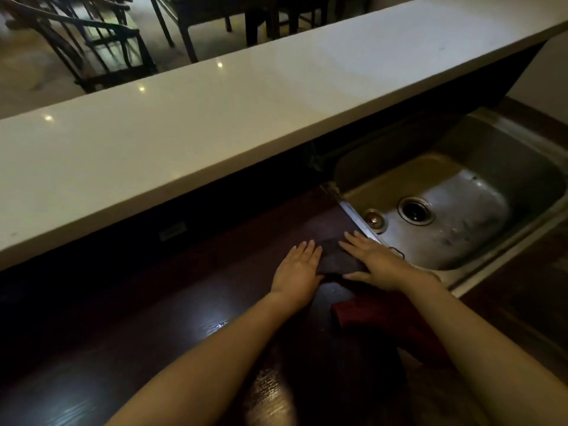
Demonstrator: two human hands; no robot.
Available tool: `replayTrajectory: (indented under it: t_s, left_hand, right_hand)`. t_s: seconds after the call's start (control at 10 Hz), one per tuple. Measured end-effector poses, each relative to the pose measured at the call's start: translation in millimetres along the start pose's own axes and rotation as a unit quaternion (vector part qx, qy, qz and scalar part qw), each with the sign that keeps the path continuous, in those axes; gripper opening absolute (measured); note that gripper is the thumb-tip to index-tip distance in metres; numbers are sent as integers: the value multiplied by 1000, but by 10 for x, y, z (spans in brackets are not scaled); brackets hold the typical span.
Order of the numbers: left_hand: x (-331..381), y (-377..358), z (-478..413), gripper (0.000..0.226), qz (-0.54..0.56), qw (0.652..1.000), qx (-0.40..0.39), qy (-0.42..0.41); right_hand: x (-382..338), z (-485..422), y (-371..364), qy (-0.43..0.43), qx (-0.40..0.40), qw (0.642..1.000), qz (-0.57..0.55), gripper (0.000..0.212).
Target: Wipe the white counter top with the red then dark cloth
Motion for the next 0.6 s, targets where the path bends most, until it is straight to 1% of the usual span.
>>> replayTrajectory:
  t_s: [0.1, 0.2, 0.3, 0.4, 0.5, 0.6]
  left_hand:
    - [3, -113, 69, 70, 29, 1000, -2, 9]
    - [48, -168, 120, 76, 37, 999, -14, 12]
    - [51, -169, 119, 76, 27, 999, -41, 17]
    - [52, -83, 161, 73, 19, 996, -85, 16]
    - [18, 71, 403, 70, 40, 991, -131, 12]
    - [-40, 392, 785, 63, 47, 982, -181, 6]
  right_hand:
    - [5, 14, -129, -18, -16, 1000, -6, 90]
    - [-15, -6, -159, -37, -5, 999, -4, 77]
    - [-59, 10, -142, -41, 11, 999, 22, 72]
    - [-116, 78, -87, -70, -6, 997, 34, 72]
    - [-375, 115, 12, -94, -50, 993, 46, 71]
    - [-809, 273, 336, -79, -55, 995, -16, 63]
Point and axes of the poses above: each hand's wrist, its own z-axis away from the middle knuckle, its own y-axis out of the back of the hand, x = y × z, the point moved 9 cm from there along -z, towards the middle knuckle, and after that the axes turned 4 degrees about -y, right-handed, at the moved point
